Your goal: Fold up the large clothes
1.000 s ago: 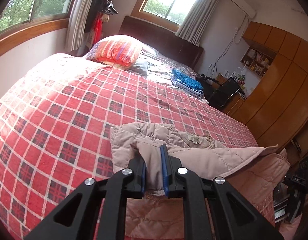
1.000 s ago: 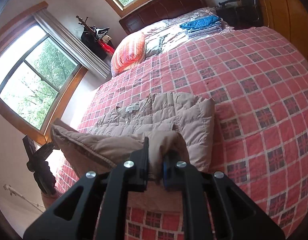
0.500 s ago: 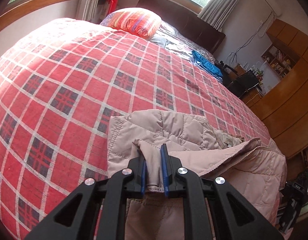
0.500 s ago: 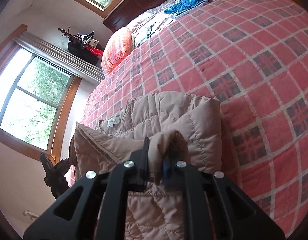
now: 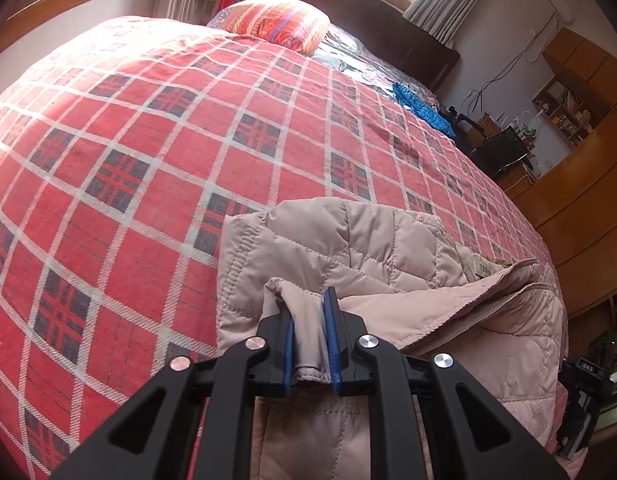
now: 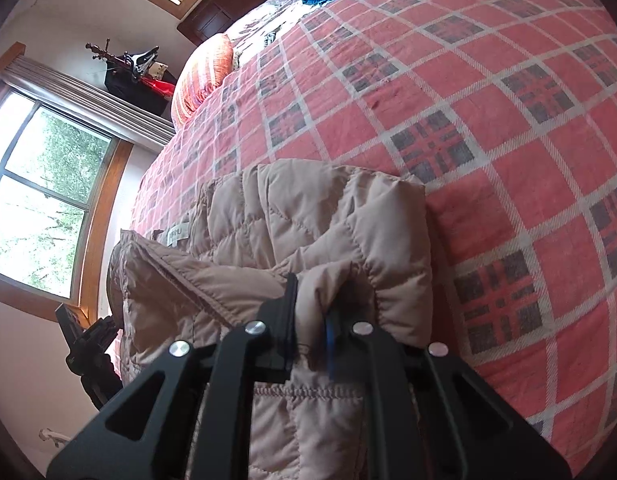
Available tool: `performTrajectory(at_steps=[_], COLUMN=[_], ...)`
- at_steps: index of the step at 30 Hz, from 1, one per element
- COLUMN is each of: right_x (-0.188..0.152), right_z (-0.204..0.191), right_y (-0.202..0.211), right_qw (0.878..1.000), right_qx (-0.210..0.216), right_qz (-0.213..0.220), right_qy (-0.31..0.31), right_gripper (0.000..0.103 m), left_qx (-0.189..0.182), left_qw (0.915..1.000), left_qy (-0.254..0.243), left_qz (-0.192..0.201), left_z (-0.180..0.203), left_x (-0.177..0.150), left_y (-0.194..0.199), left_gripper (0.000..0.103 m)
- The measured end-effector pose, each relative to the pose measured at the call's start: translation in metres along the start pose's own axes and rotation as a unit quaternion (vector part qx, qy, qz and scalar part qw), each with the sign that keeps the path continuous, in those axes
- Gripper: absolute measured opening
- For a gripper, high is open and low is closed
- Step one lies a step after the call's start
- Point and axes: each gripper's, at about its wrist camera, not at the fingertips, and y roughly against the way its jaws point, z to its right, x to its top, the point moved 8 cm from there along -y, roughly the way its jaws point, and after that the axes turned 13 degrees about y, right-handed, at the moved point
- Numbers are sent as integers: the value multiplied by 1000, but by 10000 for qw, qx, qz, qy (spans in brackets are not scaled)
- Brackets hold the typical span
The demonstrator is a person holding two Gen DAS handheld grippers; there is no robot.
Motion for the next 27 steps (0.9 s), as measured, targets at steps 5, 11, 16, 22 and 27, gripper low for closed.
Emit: performTrajectory(at_steps=[5, 11, 16, 22, 27], right_x=[-1, 3, -13, -58, -84], right_z=[-16, -33, -48, -45, -36], right_y=[10, 47, 65, 49, 38], right_qw=[9988, 9956, 9927, 9905, 9901], right_qx=[-311, -651, -680, -754, -819], right_qz=[-98, 124, 48, -351, -559], right_qy=[369, 655, 996, 1096, 990], right_gripper=[19, 70, 70, 66, 30], left_qx=[64, 388, 372, 668, 482], left_qw=[9998, 9970, 9946, 9925, 9962], left_qy=[-145, -496, -874, -1013, -718], left_qz=[-113, 444, 411, 162, -86], left_z=[7, 16, 17, -11, -30], left_x=[-1, 5, -14, -50, -69], left_y=[8, 50, 77, 70, 62], left_gripper=[23, 71, 72, 74, 49])
